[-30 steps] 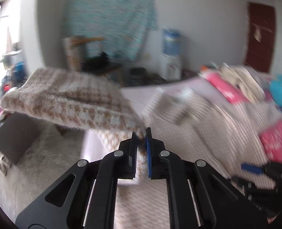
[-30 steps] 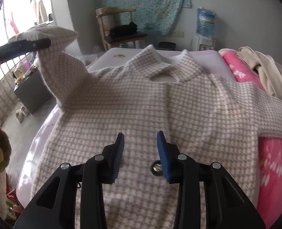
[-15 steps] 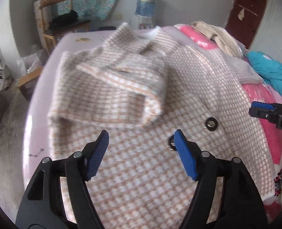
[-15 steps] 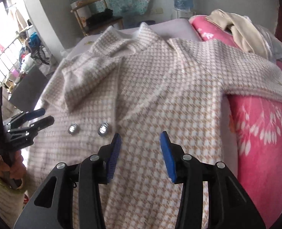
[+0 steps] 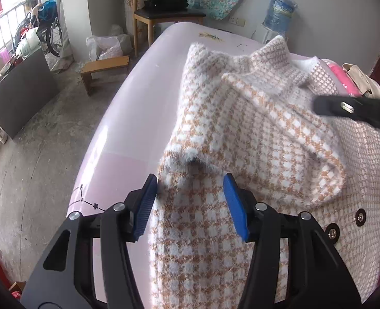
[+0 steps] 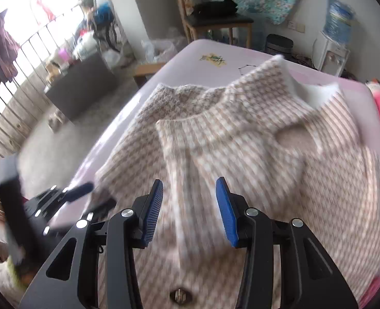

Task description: Fold large clothes

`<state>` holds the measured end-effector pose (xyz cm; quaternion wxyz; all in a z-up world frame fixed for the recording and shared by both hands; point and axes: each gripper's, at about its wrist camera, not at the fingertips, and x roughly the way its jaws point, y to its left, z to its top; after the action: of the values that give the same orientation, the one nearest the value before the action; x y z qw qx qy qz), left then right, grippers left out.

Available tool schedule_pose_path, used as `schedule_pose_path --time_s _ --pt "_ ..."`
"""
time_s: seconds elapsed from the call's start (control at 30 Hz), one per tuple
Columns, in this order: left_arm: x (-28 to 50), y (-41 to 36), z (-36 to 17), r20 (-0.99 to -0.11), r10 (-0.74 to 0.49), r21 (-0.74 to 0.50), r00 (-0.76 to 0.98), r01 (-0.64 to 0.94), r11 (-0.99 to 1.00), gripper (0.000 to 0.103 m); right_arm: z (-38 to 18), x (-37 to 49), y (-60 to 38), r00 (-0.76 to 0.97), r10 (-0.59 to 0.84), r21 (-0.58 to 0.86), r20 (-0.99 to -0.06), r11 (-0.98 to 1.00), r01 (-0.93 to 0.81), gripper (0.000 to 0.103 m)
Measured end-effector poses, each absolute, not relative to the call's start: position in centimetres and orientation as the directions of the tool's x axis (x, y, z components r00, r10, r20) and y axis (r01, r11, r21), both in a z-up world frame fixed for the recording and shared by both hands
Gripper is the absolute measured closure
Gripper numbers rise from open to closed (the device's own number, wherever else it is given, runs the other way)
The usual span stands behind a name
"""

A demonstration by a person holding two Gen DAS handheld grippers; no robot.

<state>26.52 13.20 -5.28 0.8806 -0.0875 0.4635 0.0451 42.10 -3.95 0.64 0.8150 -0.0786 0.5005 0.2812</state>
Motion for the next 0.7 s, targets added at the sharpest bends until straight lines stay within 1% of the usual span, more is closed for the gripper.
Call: schedule_pose_path --time_s 0.13,0.17,0.2,0.23,0.27,0.3,0.5,0.6,0.7 --pt "26.2 13.6 -5.5 -0.820 0.010 -0.101 0.572 -0.161 0.982 0.053 -2.0 44.9 0.4 0.336 0.278 0.036 -0.900 0.815 -0.578 0.061" --pt "26.1 13.8 -5.4 -0.820 0.009 -0.102 0.573 -0.161 0.982 0.053 -2.4 45.1 0.7 0.335 0.270 0.029 -0.903 0.815 -0.579 0.061" --pt "26.1 13.9 -5.4 -0.819 0.008 -0.104 0.574 -0.162 0.981 0.053 -2.4 45.2 0.8 0.342 0.271 0.025 -0.900 0.815 -0.578 0.063" --pt "26.1 14.0 -5.4 -0.819 0.009 -0.104 0.574 -0.164 0.981 0.053 -2.0 45.2 0.7 0.349 0.278 0.030 -0.895 0.818 -0.575 0.076" --pt "26.1 14.1 -5.4 -0.818 0.009 -0.105 0.575 -0.164 0.981 0.053 -1.5 45.1 0.4 0.346 0.296 0.049 -0.890 0.818 -0.573 0.084" --pt "26.2 14.2 -5.4 -0.818 0.006 -0.107 0.576 -0.162 0.981 0.053 -0.8 44.8 -0.1 0.357 0.311 0.059 -0.881 0.821 -0.568 0.090" --pt "26.1 14.3 -5.4 -0.817 0.009 -0.106 0.577 -0.166 0.980 0.053 4.6 42.0 -5.6 0.438 0.404 0.120 -0.803 0.830 -0.544 0.091" --pt "26.1 14.3 -5.3 -0.819 -0.002 -0.119 0.574 -0.166 0.979 0.052 7.6 39.0 -10.9 0.497 0.439 0.168 -0.748 0.851 -0.498 0.091" --pt "26.1 14.2 -5.2 -0.822 -0.012 -0.129 0.570 -0.165 0.978 0.048 8.6 35.9 -16.4 0.516 0.449 0.231 -0.729 0.872 -0.433 0.091"
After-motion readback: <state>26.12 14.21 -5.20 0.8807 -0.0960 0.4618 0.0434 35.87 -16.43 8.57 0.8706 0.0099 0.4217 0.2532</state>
